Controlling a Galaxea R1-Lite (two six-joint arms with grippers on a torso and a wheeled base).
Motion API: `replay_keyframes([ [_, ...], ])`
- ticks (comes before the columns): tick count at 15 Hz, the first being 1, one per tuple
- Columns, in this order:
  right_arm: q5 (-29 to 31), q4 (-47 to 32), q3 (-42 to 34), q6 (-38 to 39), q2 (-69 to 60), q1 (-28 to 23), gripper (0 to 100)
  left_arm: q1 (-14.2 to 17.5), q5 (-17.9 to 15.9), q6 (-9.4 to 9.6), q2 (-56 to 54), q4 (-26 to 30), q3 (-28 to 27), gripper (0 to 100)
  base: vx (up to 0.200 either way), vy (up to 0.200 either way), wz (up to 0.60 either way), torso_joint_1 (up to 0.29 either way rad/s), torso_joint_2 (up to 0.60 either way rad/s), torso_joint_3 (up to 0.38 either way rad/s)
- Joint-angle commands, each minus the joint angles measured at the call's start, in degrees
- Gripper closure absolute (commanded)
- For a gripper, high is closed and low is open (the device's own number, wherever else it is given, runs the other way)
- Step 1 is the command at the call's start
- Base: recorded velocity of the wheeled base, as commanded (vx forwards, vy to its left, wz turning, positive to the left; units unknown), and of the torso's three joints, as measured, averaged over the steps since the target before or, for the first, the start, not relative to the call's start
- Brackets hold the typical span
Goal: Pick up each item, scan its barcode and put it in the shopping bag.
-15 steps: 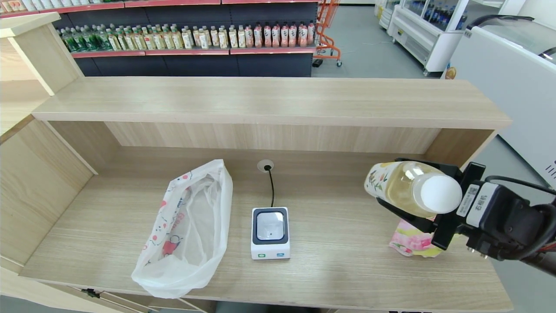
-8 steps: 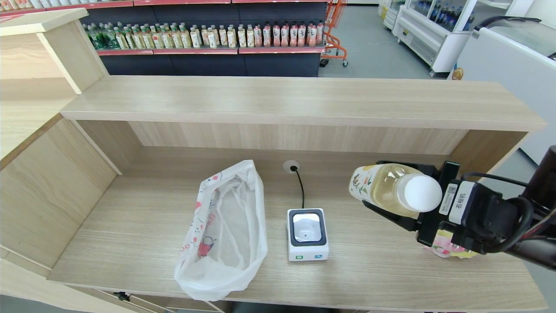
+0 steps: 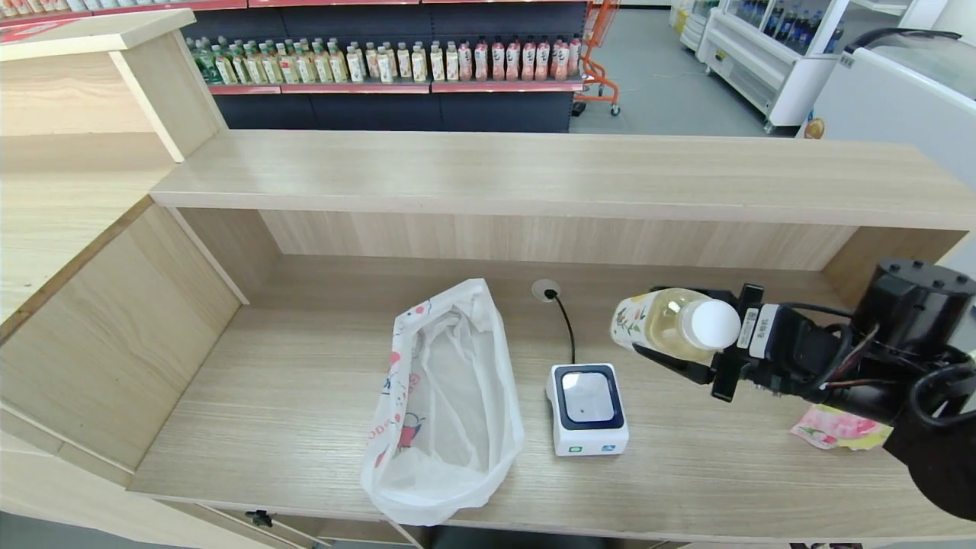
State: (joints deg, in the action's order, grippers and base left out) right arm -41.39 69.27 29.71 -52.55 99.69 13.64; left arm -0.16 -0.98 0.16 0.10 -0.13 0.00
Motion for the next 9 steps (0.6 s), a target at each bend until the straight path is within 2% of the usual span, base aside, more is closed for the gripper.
replay_keyframes([
  [1, -3.1, 0.6, 3.3, 1.9, 7.4, -2.2, 100, 0.0, 0.0, 0.02, 0.0, 0.0, 0.0, 0, 0.000, 0.000, 0.00, 0.000, 0.00, 0.000],
  [3, -6.0, 1.7, 7.2, 2.6, 11.9, -2.4, 100, 0.0, 0.0, 0.02, 0.0, 0.0, 0.0, 0, 0.000, 0.000, 0.00, 0.000, 0.00, 0.000],
  [9, -8.2, 1.7, 14.2, 8.0, 19.1, -1.9, 100, 0.0, 0.0, 0.19, 0.0, 0.0, 0.0, 0, 0.000, 0.000, 0.00, 0.000, 0.00, 0.000],
])
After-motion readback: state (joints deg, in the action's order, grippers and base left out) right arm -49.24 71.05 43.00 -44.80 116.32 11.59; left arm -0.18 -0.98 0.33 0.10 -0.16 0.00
